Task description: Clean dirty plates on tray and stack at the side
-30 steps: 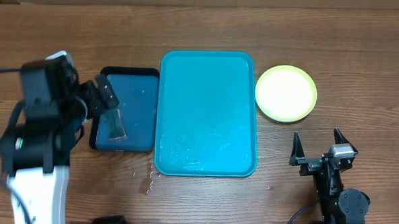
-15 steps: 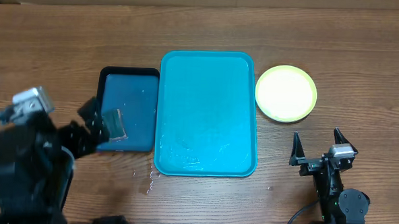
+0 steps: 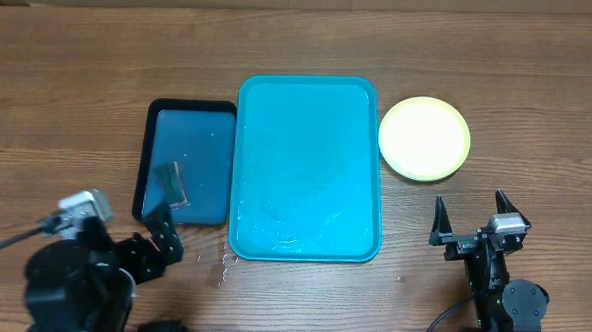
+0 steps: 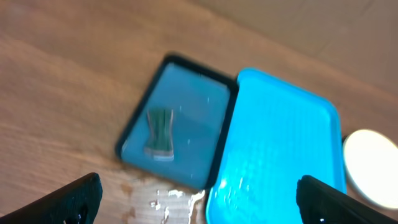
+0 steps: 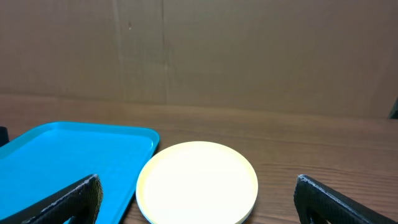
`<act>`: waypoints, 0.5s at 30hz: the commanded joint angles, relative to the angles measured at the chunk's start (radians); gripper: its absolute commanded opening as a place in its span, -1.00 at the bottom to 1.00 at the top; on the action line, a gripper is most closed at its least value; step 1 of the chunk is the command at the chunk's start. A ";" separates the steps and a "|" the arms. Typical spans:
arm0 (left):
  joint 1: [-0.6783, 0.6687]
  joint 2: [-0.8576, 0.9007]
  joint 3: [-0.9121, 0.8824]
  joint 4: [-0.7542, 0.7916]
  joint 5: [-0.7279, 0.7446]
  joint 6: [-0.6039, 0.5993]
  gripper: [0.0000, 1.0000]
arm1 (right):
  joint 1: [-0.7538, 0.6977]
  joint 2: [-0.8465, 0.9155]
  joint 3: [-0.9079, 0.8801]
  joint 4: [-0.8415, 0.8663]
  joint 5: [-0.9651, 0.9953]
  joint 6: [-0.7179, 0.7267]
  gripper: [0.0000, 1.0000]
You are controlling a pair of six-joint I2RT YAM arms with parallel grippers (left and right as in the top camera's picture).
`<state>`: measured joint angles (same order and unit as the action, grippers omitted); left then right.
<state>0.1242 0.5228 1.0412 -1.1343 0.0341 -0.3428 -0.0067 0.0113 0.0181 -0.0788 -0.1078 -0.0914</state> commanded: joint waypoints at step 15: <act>-0.059 -0.495 -0.631 0.719 0.042 -0.054 1.00 | -0.006 -0.008 -0.010 0.005 -0.005 -0.007 0.99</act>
<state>0.0845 0.1062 0.4797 -0.5056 0.0719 -0.3874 -0.0071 0.0113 0.0181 -0.0792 -0.1078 -0.0937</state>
